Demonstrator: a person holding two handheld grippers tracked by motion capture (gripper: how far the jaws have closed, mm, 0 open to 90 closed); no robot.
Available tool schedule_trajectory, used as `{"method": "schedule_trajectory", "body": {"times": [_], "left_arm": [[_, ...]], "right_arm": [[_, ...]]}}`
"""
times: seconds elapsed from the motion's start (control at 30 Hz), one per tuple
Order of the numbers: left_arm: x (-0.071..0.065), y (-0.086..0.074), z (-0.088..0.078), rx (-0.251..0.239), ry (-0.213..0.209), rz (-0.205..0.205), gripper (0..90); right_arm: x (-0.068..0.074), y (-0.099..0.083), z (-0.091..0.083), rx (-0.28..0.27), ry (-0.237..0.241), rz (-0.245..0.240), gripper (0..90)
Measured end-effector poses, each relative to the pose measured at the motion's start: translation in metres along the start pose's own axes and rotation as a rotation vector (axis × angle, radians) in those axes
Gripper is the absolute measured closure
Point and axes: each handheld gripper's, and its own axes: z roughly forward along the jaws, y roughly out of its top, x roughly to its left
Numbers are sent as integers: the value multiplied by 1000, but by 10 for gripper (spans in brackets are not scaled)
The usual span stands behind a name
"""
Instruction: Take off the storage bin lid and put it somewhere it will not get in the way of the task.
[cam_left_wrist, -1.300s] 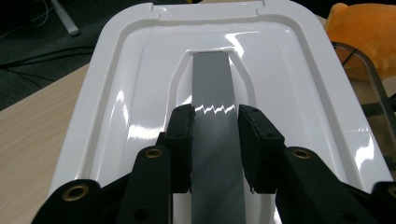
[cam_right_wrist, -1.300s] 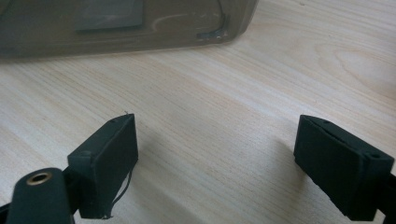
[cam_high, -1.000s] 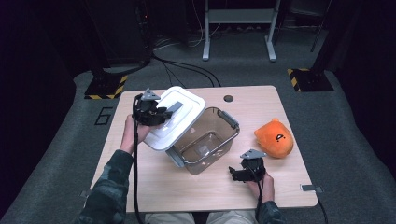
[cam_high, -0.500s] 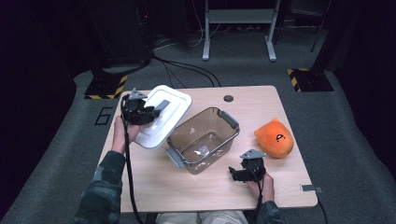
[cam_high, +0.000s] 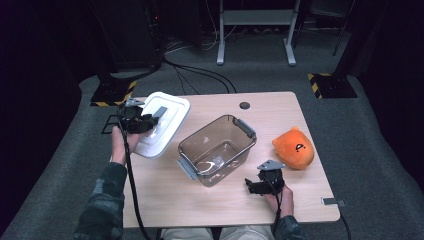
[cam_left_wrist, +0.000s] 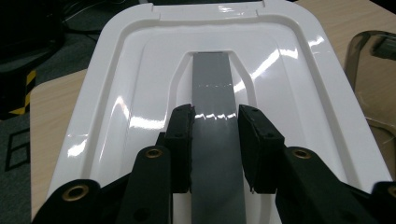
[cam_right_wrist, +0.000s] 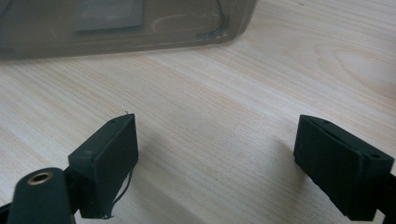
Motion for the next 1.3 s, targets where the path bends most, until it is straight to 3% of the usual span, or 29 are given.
{"method": "schedule_trajectory", "body": {"times": [0.4,0.83,1.1,1.2,1.3], "left_arm": [[13,-14,12,38,67,-64,665],[23,-36,24,44,123,-153,665],[25,-53,39,69,127,-204,665],[20,-59,45,87,144,-173,665],[20,-68,53,99,144,-186,665]], "right_arm": [[0,0,0,-2,-3,-3,132],[0,0,0,0,-1,0,132],[0,0,0,-1,-1,-1,133],[0,0,0,-1,-2,0,133],[0,0,0,-1,-2,0,133]]}}
